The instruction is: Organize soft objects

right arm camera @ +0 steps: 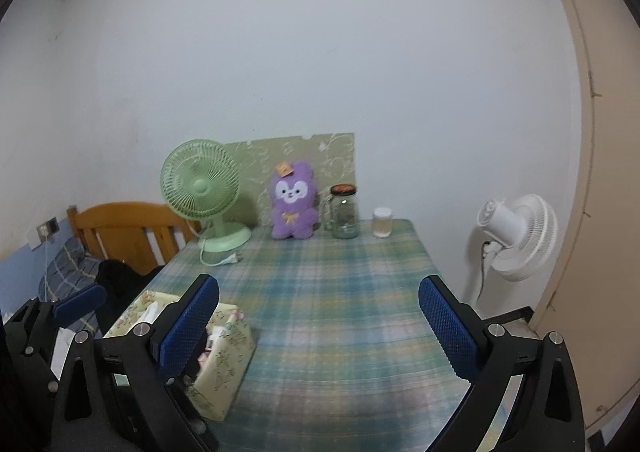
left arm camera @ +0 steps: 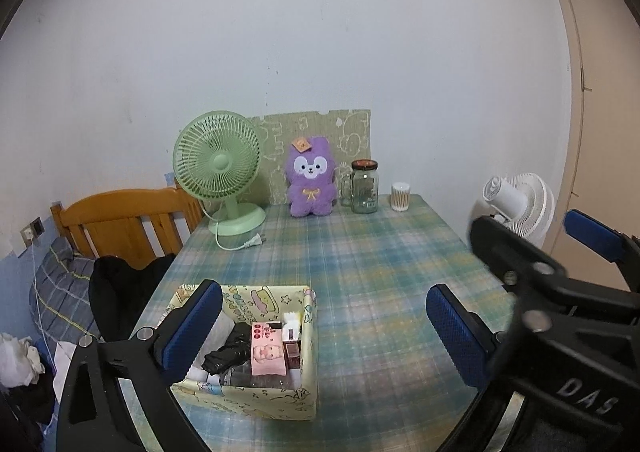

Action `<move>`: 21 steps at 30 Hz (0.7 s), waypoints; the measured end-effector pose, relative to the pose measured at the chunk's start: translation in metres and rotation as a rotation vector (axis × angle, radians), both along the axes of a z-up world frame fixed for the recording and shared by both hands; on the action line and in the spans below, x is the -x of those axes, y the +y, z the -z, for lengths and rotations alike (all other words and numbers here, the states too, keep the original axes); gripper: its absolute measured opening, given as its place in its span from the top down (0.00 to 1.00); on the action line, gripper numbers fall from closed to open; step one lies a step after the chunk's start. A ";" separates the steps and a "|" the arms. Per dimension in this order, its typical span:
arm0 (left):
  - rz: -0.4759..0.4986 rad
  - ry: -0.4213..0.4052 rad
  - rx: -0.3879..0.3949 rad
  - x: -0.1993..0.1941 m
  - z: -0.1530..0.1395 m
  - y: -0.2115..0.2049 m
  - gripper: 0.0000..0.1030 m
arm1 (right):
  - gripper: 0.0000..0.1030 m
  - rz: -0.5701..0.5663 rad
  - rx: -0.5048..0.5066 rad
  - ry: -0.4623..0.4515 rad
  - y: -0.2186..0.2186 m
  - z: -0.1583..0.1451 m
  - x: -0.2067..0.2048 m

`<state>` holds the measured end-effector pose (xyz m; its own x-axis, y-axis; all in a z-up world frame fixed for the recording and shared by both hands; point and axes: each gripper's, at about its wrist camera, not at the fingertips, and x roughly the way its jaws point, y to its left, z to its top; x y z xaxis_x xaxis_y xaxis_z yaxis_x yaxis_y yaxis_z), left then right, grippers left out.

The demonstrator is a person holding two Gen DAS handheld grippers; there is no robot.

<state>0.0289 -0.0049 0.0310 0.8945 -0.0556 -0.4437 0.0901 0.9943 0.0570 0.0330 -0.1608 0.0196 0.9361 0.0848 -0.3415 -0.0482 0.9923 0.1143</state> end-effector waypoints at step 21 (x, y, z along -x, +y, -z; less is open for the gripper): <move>-0.056 -0.049 0.040 0.021 -0.006 0.009 0.00 | 0.01 0.041 0.002 -0.029 -0.017 -0.004 0.026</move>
<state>0.0082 0.0039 0.0369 0.9172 -0.0214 -0.3979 0.0319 0.9993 0.0199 0.0075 -0.1781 0.0237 0.9481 0.0456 -0.3147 -0.0108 0.9937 0.1114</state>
